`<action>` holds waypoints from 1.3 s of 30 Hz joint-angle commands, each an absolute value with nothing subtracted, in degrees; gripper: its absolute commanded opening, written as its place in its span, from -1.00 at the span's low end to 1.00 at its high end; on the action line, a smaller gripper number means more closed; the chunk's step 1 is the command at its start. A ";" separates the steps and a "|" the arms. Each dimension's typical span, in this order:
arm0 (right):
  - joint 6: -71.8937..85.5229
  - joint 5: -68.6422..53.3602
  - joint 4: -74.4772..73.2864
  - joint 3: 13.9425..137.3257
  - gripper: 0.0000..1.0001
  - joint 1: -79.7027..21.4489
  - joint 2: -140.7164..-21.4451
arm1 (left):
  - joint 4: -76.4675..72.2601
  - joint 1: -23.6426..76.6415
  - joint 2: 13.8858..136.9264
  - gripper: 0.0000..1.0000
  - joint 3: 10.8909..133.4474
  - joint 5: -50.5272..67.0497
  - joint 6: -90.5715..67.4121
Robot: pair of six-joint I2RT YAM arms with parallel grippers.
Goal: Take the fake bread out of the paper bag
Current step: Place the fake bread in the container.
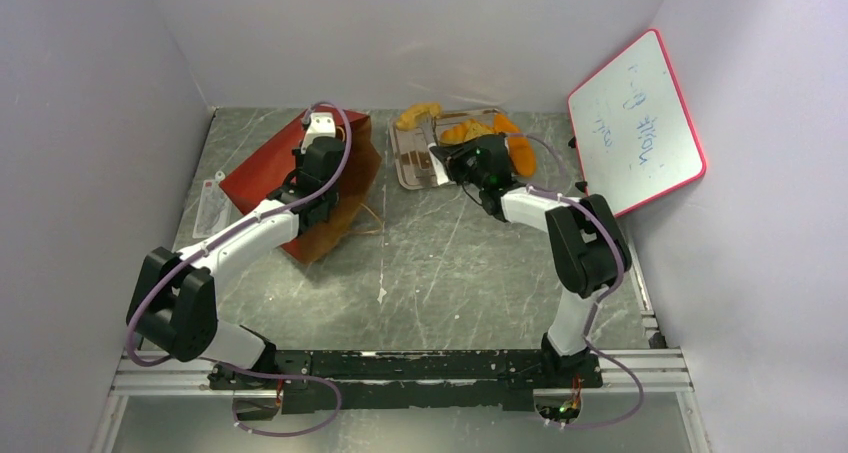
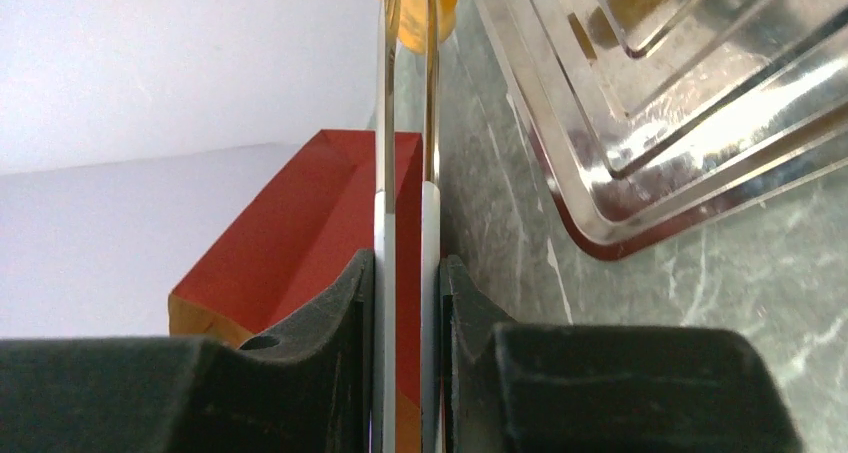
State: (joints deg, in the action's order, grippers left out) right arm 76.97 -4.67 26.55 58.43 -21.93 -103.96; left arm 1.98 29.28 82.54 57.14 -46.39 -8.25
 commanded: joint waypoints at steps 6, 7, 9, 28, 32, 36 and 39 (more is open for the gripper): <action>79.54 -4.18 32.12 64.09 -0.95 -21.27 -109.64 | 0.89 28.87 80.17 -0.86 56.16 -45.18 -9.14; 79.81 -4.28 32.24 63.97 -0.94 -21.27 -109.92 | 0.91 28.91 80.14 -0.86 56.16 -45.18 -9.00; 80.06 -4.38 32.72 63.33 -0.92 -21.27 -110.16 | 0.87 28.96 80.05 -0.86 56.25 -45.26 -8.88; 81.03 -6.66 34.33 60.85 -0.51 -20.22 -114.23 | 1.21 29.27 80.42 -0.86 56.69 -45.09 -9.41; 81.04 -6.98 34.82 60.23 -0.37 -20.13 -114.18 | 1.20 29.33 80.47 -0.86 56.61 -45.18 -9.57; 80.95 -7.16 34.76 59.83 -0.33 -20.13 -113.96 | 1.22 29.35 80.37 -0.86 56.51 -45.33 -9.59; 80.94 -7.20 34.84 59.39 -0.30 -20.17 -113.70 | 1.08 29.34 80.19 -0.86 56.51 -45.44 -9.45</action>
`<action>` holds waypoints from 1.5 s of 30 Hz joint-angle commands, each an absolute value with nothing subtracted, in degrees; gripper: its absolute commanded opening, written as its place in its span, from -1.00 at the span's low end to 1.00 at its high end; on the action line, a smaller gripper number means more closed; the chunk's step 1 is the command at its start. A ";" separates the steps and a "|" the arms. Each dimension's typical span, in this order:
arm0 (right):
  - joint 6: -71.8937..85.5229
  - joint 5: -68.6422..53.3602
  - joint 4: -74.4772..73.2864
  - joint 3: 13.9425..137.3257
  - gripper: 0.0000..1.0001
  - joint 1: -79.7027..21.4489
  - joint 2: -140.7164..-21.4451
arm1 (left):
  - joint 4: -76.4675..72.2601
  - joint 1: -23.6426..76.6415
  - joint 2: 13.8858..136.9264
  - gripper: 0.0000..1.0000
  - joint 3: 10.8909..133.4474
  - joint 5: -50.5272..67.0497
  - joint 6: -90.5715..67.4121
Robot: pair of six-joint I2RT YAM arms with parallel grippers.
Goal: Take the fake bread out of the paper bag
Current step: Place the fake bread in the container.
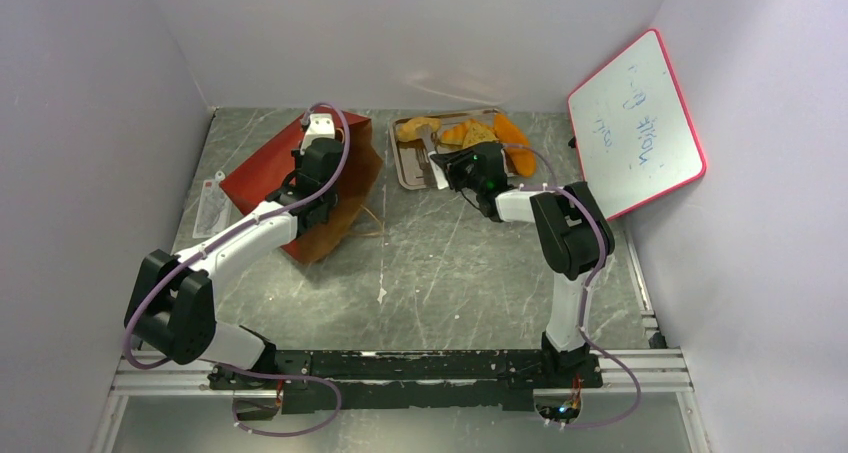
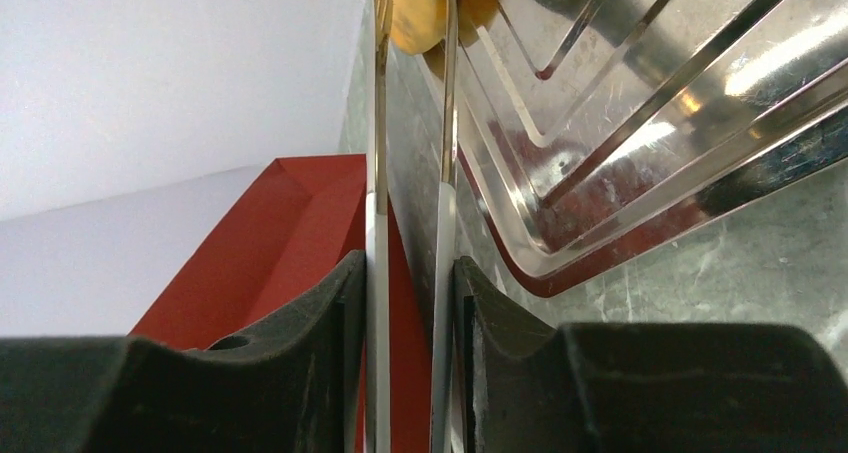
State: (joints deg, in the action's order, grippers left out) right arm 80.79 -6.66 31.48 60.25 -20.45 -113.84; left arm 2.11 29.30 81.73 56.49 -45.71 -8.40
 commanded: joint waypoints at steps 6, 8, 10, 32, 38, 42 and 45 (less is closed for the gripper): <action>80.75 -7.21 34.97 58.39 -0.21 -20.15 -113.09 | 1.17 29.34 79.75 -0.86 56.65 -45.62 -9.16; 80.68 -7.21 35.06 58.05 -0.21 -20.06 -112.85 | 1.17 29.33 79.66 -0.86 56.60 -45.62 -9.15; 80.61 -7.23 35.08 57.89 -0.20 -20.04 -112.51 | 1.22 29.35 79.52 -0.86 56.60 -45.70 -9.14; 77.39 -7.35 33.65 53.75 -0.16 -20.09 -107.07 | 1.76 29.34 78.59 -0.86 57.16 -46.08 -8.73; 75.07 -7.30 32.59 51.56 -0.17 -20.14 -102.65 | 1.19 29.36 77.67 -0.86 56.41 -45.89 -8.32; 72.60 -7.92 30.89 48.70 -0.18 -20.57 -97.00 | 1.10 29.28 77.20 -0.86 55.63 -45.81 -8.47; 70.61 -7.98 28.17 45.92 -0.19 -21.39 -90.31 | 1.29 29.33 77.01 -0.86 54.97 -45.25 -9.12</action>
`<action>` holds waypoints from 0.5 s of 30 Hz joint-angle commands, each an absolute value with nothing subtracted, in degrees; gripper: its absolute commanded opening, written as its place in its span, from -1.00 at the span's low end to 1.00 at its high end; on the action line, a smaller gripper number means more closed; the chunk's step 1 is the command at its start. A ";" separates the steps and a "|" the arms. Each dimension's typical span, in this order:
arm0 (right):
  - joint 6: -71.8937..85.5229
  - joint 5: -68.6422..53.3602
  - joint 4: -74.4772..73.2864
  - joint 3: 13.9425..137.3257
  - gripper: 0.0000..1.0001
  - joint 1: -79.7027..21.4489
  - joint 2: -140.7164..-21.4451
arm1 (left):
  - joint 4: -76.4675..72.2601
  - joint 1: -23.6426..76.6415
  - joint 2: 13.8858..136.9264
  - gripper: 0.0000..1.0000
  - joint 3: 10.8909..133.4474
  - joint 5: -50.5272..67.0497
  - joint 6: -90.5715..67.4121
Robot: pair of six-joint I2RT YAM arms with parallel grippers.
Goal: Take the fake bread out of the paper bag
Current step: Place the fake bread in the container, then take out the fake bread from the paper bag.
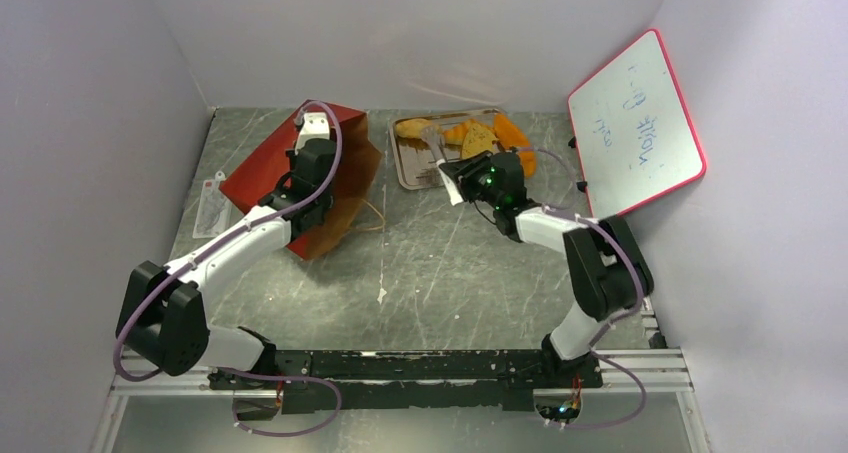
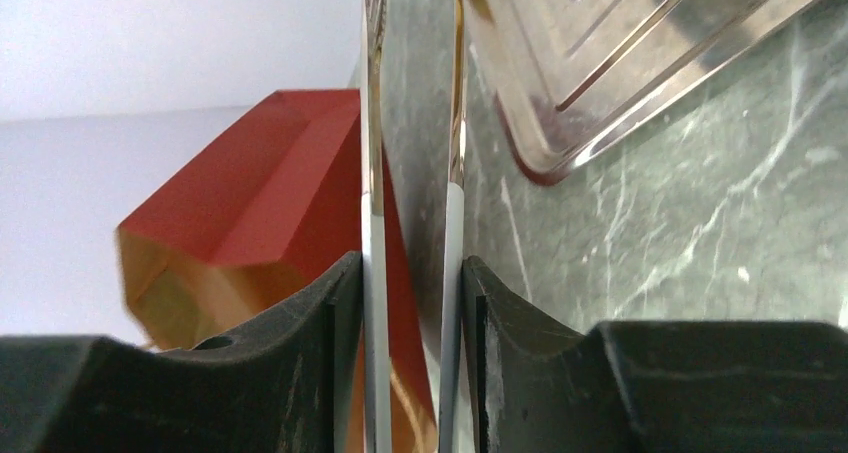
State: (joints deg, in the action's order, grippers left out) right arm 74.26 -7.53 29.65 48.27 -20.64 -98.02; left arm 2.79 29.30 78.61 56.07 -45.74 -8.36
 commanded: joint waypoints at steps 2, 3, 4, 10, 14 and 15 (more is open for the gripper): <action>68.86 -7.75 25.30 45.17 -0.19 -22.28 -85.91 | 1.25 29.36 76.83 -0.86 54.58 -44.94 -9.39; 68.06 -7.36 23.60 45.02 -0.19 -22.93 -83.64 | 1.30 29.36 76.77 -0.86 54.36 -44.81 -9.49; 67.39 -7.04 21.98 45.00 -0.19 -23.69 -81.68 | 1.40 29.36 76.73 -0.86 54.20 -44.70 -9.70; 64.10 -5.19 14.47 47.81 -0.19 -33.07 -76.14 | 1.83 29.36 76.55 -0.86 53.79 -43.90 -10.54; 64.28 -4.38 12.94 49.43 -0.20 -39.41 -76.95 | 1.96 29.36 75.76 -0.86 53.41 -43.78 -10.64; 64.34 -3.95 12.92 49.71 -0.20 -40.83 -77.32 | 1.86 29.36 75.56 -0.86 53.29 -43.77 -10.68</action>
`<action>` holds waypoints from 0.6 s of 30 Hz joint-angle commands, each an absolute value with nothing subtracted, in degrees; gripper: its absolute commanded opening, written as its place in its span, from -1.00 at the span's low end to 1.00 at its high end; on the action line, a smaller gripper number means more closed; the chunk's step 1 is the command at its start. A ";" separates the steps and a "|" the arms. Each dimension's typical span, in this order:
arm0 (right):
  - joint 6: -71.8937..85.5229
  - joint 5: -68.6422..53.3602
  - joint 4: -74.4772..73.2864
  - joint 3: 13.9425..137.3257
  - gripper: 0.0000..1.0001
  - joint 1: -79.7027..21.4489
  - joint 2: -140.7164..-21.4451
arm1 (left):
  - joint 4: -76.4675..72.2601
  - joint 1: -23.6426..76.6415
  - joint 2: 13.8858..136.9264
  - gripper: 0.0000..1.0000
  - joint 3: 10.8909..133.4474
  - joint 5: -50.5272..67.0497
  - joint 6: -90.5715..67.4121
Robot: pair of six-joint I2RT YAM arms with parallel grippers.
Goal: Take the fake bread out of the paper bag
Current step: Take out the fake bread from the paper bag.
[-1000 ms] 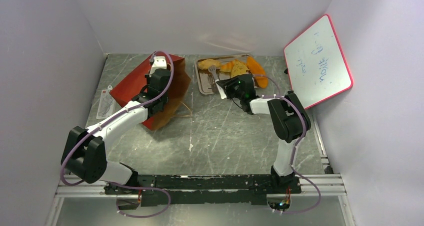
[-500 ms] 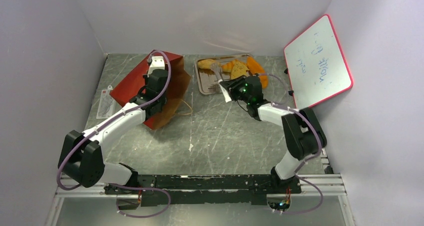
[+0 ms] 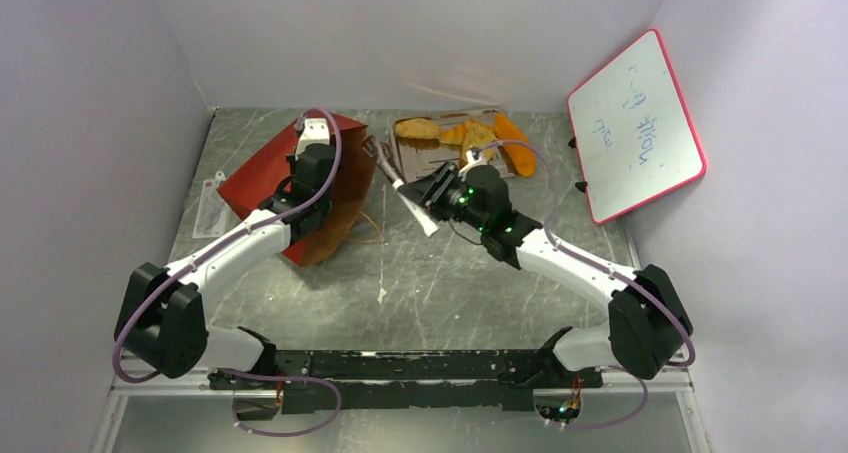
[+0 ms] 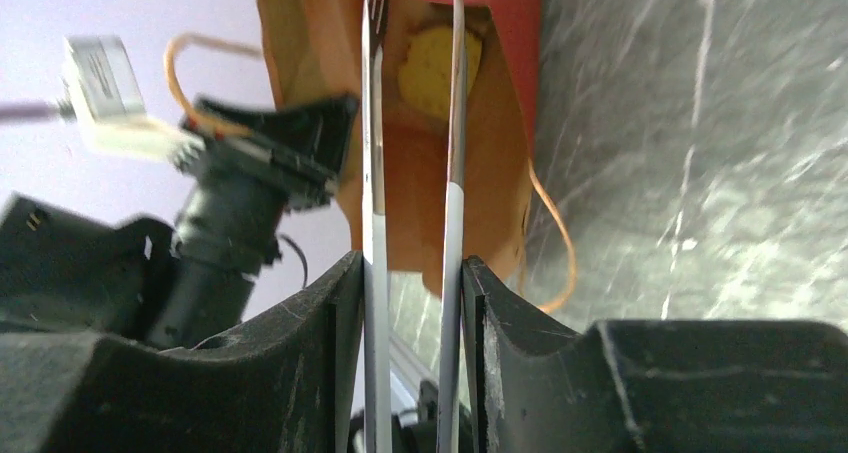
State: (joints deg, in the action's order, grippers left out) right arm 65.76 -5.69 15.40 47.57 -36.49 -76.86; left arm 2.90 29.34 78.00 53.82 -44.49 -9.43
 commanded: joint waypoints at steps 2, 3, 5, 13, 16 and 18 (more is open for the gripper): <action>64.23 -3.12 12.86 50.68 -0.20 -43.31 -78.43 | 2.04 29.36 75.42 -0.86 53.14 -43.68 -10.77; 64.16 -2.94 12.69 51.23 -0.21 -44.37 -79.12 | 2.09 29.36 75.38 -0.86 53.09 -43.62 -10.79; 64.18 -2.98 12.36 52.67 -0.21 -46.11 -80.69 | 2.05 29.36 75.34 -0.86 53.09 -43.45 -10.82; 65.43 0.03 10.86 51.82 -0.23 -50.70 -80.54 | 1.48 29.35 75.52 -0.86 52.91 -43.85 -9.96; 66.23 1.14 10.22 49.27 -0.24 -50.89 -77.63 | 0.96 29.36 75.62 -0.86 52.68 -43.82 -9.85; 66.47 1.47 9.12 48.09 -0.24 -50.99 -75.76 | 0.78 29.34 75.77 -0.86 52.52 -44.10 -9.76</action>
State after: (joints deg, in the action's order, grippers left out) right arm 65.63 -1.23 9.52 50.04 -50.76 -80.34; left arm 2.90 29.34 76.86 53.06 -44.29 -9.82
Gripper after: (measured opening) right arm 0.391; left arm 0.076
